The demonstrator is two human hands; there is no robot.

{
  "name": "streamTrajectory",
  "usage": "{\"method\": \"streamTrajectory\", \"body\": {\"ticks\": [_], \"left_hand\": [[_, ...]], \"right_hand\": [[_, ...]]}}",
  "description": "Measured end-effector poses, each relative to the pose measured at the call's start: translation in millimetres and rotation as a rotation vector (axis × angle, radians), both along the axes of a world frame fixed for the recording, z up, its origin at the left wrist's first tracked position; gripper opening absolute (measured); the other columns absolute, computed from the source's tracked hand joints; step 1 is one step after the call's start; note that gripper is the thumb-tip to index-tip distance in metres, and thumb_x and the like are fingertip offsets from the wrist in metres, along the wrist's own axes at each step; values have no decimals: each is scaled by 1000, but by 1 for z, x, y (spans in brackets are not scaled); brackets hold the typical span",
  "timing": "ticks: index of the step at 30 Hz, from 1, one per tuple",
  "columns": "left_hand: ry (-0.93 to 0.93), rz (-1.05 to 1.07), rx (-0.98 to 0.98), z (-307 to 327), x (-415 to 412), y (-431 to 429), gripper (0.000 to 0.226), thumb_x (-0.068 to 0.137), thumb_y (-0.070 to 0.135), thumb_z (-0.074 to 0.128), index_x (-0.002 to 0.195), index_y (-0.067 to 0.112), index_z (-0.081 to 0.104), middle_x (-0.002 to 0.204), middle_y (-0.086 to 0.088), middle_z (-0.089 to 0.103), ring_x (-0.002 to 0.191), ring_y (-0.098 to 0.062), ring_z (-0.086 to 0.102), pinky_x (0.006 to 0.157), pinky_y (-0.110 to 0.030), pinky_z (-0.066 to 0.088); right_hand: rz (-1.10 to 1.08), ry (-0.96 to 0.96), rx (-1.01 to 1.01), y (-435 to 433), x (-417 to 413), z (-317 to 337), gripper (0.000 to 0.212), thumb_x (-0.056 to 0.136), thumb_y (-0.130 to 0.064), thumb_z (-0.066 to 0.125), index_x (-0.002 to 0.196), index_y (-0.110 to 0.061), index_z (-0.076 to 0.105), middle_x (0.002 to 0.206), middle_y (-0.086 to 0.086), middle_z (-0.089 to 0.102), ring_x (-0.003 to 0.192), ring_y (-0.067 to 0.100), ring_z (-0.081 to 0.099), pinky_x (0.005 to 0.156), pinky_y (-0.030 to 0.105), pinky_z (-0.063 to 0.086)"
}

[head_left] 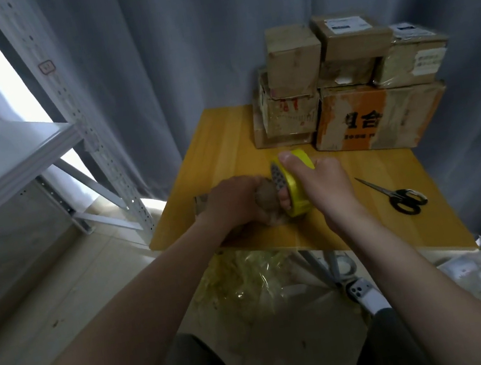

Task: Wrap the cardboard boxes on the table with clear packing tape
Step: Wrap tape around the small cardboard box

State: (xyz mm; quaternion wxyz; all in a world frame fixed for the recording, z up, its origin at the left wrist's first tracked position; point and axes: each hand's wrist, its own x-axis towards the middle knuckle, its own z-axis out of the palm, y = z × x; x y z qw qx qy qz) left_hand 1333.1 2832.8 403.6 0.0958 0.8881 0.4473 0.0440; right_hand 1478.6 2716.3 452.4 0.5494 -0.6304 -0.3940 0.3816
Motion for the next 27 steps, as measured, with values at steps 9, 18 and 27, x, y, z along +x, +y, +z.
{"method": "streamTrajectory", "body": {"ticks": [9, 18, 27], "left_hand": [[70, -19, -28, 13, -1, -9, 87, 55, 71, 86, 126, 26, 59, 116, 4, 66, 105, -22, 62, 84, -41, 54], [77, -77, -46, 14, -8, -18, 99, 58, 67, 88, 140, 23, 55, 136, 2, 62, 118, -22, 59, 94, -46, 54], [48, -122, -58, 10, -15, -16, 112, 64, 59, 90, 158, 23, 39, 161, 8, 42, 141, -19, 45, 105, -34, 40]], "right_hand": [[62, 81, -150, -64, -17, -36, 35, 104, -38, 59, 99, -4, 67, 72, 19, 75, 63, 32, 73, 74, 50, 61], [13, 93, -177, -91, -36, -70, 42, 102, -42, 62, 98, -1, 70, 72, 17, 75, 67, 30, 76, 62, 32, 59], [52, 137, -196, -99, -42, -73, 38, 102, -40, 61, 93, -6, 75, 73, 11, 77, 68, 15, 76, 59, 13, 51]]}}
